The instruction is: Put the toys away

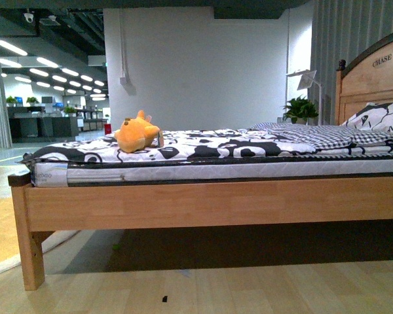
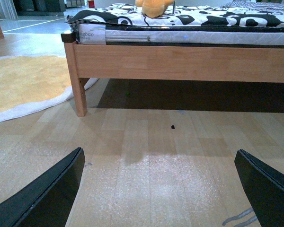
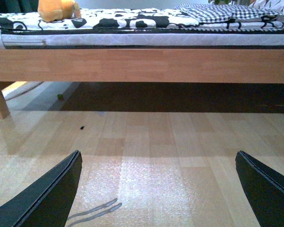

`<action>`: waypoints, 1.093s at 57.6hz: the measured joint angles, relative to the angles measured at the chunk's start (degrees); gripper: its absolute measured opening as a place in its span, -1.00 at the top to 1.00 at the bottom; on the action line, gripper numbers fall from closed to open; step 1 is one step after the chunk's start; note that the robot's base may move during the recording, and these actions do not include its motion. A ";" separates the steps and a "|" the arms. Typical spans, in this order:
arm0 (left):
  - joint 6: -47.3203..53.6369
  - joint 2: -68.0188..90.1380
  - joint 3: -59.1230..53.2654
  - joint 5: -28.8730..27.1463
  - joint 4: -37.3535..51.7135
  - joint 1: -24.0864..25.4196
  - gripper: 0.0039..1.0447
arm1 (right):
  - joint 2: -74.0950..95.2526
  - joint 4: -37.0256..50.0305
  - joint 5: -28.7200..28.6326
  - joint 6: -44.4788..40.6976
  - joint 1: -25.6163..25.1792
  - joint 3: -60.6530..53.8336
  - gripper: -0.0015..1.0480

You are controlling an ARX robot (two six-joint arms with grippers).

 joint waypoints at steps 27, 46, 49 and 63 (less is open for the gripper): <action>0.00 0.00 0.00 0.00 0.00 0.00 -0.88 | 0.00 0.00 0.00 0.00 0.00 0.00 -0.87; 0.00 0.00 0.00 0.00 0.00 0.00 -0.88 | 0.00 0.00 0.00 0.00 0.00 0.00 -0.87; 0.00 0.00 0.00 0.00 0.00 0.00 -0.88 | 0.00 0.00 0.00 0.02 0.00 0.00 -0.87; 0.00 0.00 0.00 0.00 0.00 0.00 -0.88 | 0.00 0.00 0.00 0.00 0.00 0.00 -0.87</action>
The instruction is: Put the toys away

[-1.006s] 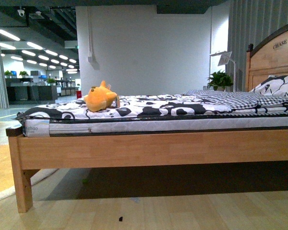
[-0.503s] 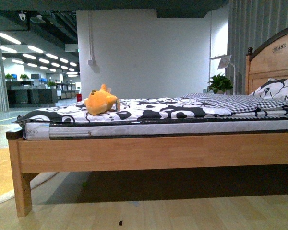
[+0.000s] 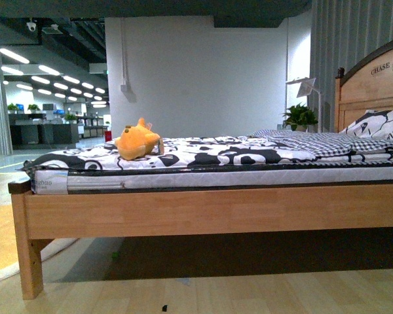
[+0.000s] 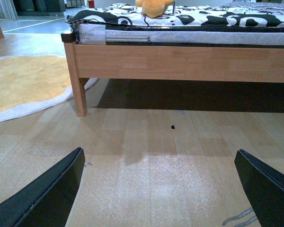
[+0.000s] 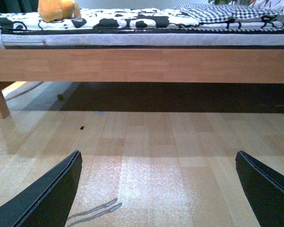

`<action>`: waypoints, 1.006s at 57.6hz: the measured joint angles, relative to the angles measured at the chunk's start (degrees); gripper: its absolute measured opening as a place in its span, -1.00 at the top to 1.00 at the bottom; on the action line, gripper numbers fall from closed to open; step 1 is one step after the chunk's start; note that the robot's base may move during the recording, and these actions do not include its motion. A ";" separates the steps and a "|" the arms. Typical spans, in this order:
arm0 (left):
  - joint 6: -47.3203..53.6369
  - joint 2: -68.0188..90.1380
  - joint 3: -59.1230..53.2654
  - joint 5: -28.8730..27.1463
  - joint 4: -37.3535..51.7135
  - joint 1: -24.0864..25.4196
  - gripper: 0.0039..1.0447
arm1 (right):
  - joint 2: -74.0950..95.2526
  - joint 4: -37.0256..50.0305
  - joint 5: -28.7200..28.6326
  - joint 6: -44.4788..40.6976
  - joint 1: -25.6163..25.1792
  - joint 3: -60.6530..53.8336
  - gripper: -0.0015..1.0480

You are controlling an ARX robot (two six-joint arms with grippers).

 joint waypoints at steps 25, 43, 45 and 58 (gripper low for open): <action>0.00 0.00 0.00 0.00 0.00 0.00 -0.88 | 0.00 0.00 0.00 0.00 0.00 0.00 -0.87; 0.00 0.00 0.00 0.00 0.00 0.00 -0.88 | 0.00 0.00 0.00 0.00 0.00 0.00 -0.87; 0.00 0.00 0.00 0.00 0.00 0.00 -0.88 | 0.00 0.00 -0.02 0.00 0.00 0.00 -0.87; 0.00 0.00 0.00 0.00 0.00 0.00 -0.88 | 0.00 0.00 0.00 0.00 0.00 0.00 -0.87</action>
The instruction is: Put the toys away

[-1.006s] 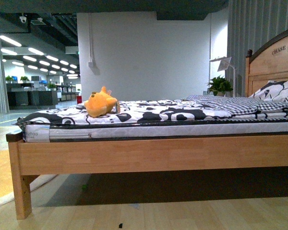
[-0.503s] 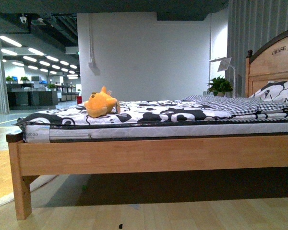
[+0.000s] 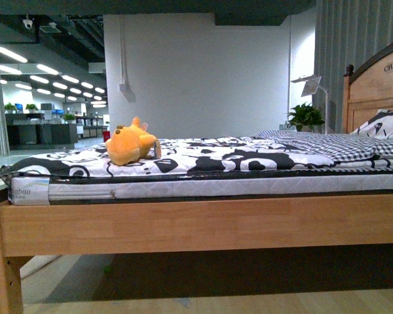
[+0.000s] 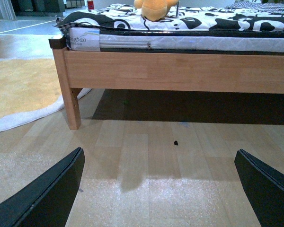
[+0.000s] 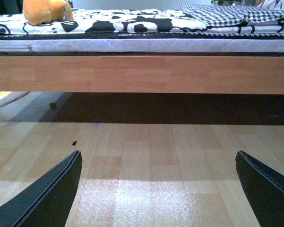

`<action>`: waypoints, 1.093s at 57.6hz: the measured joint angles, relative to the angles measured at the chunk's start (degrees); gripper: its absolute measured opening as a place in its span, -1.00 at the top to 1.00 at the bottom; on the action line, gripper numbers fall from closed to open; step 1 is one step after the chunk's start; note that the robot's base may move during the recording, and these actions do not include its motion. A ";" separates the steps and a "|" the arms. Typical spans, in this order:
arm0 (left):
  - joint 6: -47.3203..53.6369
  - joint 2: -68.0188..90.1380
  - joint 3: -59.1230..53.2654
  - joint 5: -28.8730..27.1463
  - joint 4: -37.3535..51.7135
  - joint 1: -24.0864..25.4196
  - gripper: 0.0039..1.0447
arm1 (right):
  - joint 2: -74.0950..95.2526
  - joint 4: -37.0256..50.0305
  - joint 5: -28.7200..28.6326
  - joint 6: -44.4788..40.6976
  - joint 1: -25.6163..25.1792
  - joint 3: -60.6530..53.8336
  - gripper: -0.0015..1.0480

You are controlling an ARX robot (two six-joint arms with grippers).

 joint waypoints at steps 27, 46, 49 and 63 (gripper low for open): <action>0.00 0.00 0.00 0.00 0.00 0.00 -0.88 | 0.00 0.00 0.00 0.00 0.00 0.00 -0.87; 0.00 0.00 0.00 0.00 0.00 0.00 -0.88 | 0.00 0.00 -0.07 0.00 0.00 0.00 -0.87; 0.00 0.00 0.00 0.00 0.00 0.00 -0.88 | 0.00 0.00 0.02 0.00 0.00 0.00 -0.87; 0.00 0.00 0.00 -0.02 0.00 0.00 -0.88 | 0.00 0.00 -0.11 0.02 0.00 0.00 -0.87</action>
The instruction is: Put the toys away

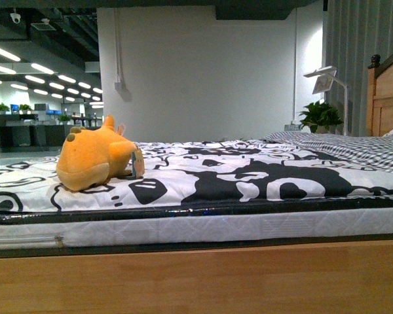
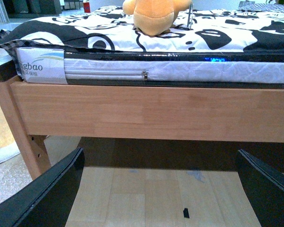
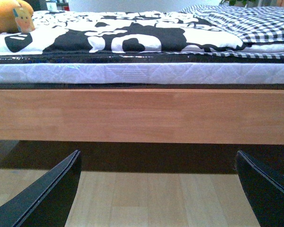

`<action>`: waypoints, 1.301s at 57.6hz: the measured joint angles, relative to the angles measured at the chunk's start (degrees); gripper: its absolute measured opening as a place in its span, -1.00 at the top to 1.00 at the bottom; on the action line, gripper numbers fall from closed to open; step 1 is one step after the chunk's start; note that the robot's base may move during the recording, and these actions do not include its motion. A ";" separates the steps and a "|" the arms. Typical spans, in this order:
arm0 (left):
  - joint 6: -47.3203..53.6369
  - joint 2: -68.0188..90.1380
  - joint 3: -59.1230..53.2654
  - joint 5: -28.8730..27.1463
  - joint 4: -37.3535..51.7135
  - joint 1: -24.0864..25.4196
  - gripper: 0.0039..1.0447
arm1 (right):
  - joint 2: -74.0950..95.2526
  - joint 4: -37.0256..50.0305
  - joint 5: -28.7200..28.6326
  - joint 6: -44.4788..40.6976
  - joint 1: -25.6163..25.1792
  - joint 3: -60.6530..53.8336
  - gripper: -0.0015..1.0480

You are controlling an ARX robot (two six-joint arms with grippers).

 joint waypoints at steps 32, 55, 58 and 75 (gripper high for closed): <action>0.00 0.00 0.00 0.02 -0.02 0.00 -0.88 | 0.00 0.00 0.00 -0.02 0.02 0.00 -0.87; 0.00 0.00 0.00 0.02 -0.02 0.00 -0.88 | 0.09 0.00 0.00 -0.02 0.02 0.00 -0.87; 0.00 0.00 0.00 0.02 -0.02 0.00 -0.88 | 0.09 0.00 -0.02 -0.02 0.02 0.00 -0.87; 0.00 0.00 0.00 0.15 0.00 0.00 -0.88 | 0.09 0.00 0.20 0.00 0.02 0.00 -0.87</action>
